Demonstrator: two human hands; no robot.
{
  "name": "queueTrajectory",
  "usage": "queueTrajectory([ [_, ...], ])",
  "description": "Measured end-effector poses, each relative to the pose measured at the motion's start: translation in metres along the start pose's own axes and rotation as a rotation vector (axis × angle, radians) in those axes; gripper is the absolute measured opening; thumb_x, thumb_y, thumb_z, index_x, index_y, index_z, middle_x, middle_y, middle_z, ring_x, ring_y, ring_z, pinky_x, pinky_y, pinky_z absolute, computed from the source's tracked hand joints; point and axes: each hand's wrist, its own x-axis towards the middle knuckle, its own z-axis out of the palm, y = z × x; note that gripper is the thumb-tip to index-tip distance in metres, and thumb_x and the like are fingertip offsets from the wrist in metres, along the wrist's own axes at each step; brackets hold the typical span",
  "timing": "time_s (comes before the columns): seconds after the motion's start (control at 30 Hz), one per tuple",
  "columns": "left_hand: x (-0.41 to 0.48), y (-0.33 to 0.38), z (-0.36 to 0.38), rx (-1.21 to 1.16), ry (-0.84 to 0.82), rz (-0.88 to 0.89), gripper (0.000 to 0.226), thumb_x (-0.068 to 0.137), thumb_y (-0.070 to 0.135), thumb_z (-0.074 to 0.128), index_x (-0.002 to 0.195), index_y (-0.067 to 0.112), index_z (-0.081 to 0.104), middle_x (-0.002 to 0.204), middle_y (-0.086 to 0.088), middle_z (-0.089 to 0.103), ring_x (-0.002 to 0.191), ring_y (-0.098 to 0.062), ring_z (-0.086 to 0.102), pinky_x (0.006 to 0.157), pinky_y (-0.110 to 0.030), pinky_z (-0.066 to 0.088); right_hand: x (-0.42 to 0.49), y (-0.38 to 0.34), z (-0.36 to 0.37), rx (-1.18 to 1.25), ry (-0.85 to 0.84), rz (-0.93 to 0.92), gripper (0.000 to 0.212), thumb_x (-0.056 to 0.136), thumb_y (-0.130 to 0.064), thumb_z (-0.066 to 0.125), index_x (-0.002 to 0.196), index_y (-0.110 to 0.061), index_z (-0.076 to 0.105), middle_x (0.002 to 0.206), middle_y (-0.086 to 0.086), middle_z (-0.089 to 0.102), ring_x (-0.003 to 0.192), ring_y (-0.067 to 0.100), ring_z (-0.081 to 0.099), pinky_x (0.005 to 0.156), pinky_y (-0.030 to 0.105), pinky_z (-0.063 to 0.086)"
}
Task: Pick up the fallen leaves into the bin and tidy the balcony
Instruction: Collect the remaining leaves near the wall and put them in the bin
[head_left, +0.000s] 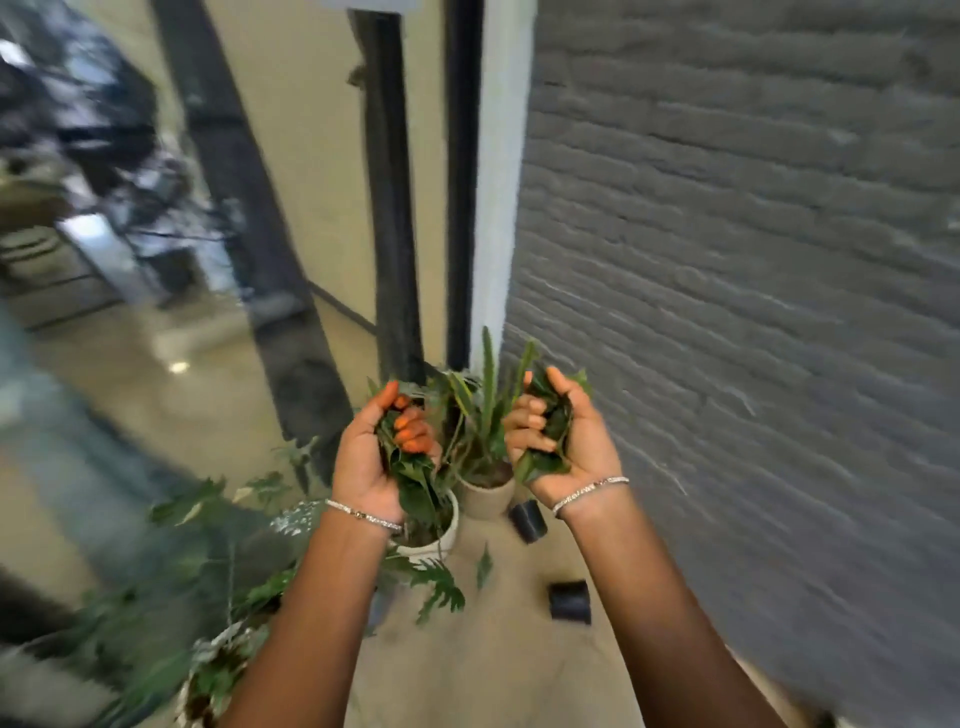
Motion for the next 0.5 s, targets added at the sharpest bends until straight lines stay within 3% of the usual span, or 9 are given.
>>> queueTrajectory([
  [0.13,-0.040,0.004,0.001,-0.030,0.095,0.170,0.050,0.052,0.017,0.095,0.069,0.019,0.048,0.052,0.006,0.037,0.041,-0.006,0.039,0.037,-0.018,0.038,0.004,0.018,0.018,-0.090,-0.051,0.164,0.021,0.090,-0.028,0.061,0.078,-0.014,0.052,0.059,-0.003,0.042,0.044,0.007,0.040,0.030,0.017,0.031],
  [0.2,-0.071,0.006,-0.002,-0.054,0.180,0.287,0.039,0.066,0.021,0.086,0.069,0.019,0.047,0.053,0.006,0.038,0.042,-0.005,0.040,0.038,-0.017,0.039,0.007,0.038,0.024,-0.116,-0.057,0.270,0.025,0.091,-0.028,0.058,0.073,-0.013,0.050,0.058,-0.003,0.042,0.043,0.007,0.039,0.030,0.018,0.030],
  [0.27,-0.107,0.008,-0.008,-0.078,0.251,0.392,0.026,0.081,0.028,0.068,0.071,0.019,0.045,0.053,0.006,0.037,0.042,-0.005,0.039,0.038,-0.016,0.038,0.010,0.064,0.027,-0.122,-0.114,0.386,0.024,0.080,-0.020,0.072,0.071,-0.012,0.051,0.058,-0.003,0.042,0.043,0.009,0.040,0.030,0.020,0.032],
  [0.33,-0.149,0.011,-0.016,-0.106,0.274,0.504,0.030,0.075,0.023,0.076,0.070,0.018,0.046,0.052,0.005,0.037,0.041,-0.006,0.039,0.037,-0.018,0.039,0.008,0.095,0.031,-0.136,-0.157,0.517,0.034,0.063,-0.009,0.086,0.071,-0.010,0.052,0.058,-0.001,0.043,0.044,0.011,0.043,0.030,0.022,0.034],
  [0.4,-0.188,0.016,-0.023,-0.132,0.280,0.593,0.042,0.058,0.014,0.090,0.068,0.017,0.048,0.051,0.004,0.038,0.041,-0.008,0.040,0.037,-0.020,0.041,0.004,0.127,0.034,-0.140,-0.189,0.624,0.033,0.066,-0.008,0.084,0.072,-0.010,0.051,0.058,-0.001,0.044,0.044,0.012,0.043,0.030,0.023,0.035],
  [0.5,-0.250,0.025,-0.029,-0.147,0.377,0.779,0.030,0.075,0.023,0.075,0.069,0.018,0.045,0.051,0.005,0.037,0.040,-0.007,0.039,0.037,-0.018,0.039,-0.006,0.182,0.044,-0.144,-0.253,0.807,0.040,0.056,-0.004,0.090,0.071,-0.008,0.053,0.059,0.000,0.044,0.045,0.013,0.044,0.031,0.024,0.035],
])
